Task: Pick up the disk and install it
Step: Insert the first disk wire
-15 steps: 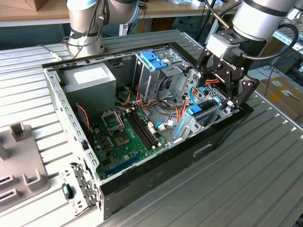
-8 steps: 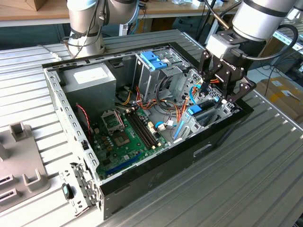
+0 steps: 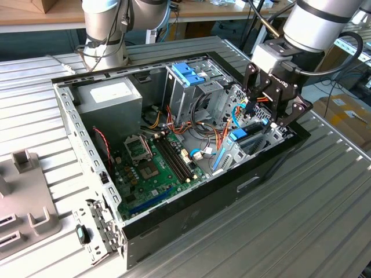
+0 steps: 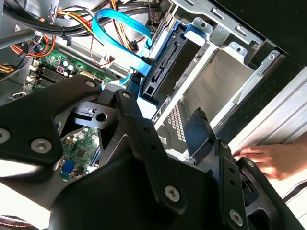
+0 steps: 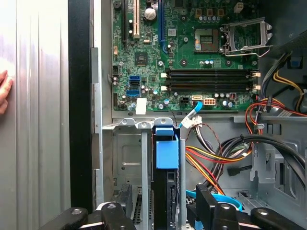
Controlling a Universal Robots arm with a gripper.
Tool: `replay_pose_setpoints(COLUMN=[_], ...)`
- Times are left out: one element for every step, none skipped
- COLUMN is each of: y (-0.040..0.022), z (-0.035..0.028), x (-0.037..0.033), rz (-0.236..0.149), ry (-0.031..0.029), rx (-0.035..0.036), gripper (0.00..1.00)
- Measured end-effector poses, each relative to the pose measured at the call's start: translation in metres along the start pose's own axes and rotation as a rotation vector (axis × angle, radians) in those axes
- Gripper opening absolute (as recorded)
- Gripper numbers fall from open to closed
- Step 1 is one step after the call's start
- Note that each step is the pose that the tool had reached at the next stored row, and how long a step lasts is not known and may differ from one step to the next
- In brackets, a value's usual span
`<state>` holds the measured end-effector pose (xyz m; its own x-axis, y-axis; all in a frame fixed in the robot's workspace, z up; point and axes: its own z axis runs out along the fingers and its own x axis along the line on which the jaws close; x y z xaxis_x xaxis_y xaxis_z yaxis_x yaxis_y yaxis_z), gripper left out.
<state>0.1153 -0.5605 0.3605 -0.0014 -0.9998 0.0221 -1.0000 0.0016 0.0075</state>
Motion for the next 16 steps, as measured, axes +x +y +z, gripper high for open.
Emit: replay_pose_setpoints(y=[0.0000,0.0000,-0.0005,-0.0013,-0.0017,-0.0018,-0.0018,-0.0019,-0.0019,-0.0019,-0.0019,-0.0019,-0.0019,-0.0019,-0.0019,-0.0019], z=[0.0001,0.0001,0.0002,0.0001,0.0001,0.0000,-0.0001,-0.0002,-0.0002,-0.0003,-0.0003,-0.0003,-0.0003,-0.0004,-0.0009,-0.0017], x=[0.0000,0.0000,0.0000,0.0000,0.0000,0.0000,0.0000,-0.0001,-0.0001,-0.0001,-0.0001,-0.0001,-0.0001,-0.0001,-0.0001,-0.0001], rz=[0.000,0.000,0.000,0.000,0.000,0.000,0.000,0.000,0.000,0.000,0.000,0.000,0.000,0.000,0.000,0.000], ry=[0.0000,-0.0001,-0.0002,0.0000,-0.0001,0.0000,-0.0001,-0.0001,-0.0001,0.0000,0.0000,0.0000,0.0001,0.0000,0.0003,0.0004], rx=[0.0000,0.0000,0.0000,0.0000,-0.0004,-0.0006,-0.0008,-0.0009,-0.0009,-0.0009,-0.0009,-0.0009,-0.0009,-0.0009,-0.0009,-0.0009], gripper=[0.64,0.64,0.64,0.64,0.64,0.64,0.64,0.64,0.64,0.64,0.64,0.64,0.64,0.64,0.64,0.64])
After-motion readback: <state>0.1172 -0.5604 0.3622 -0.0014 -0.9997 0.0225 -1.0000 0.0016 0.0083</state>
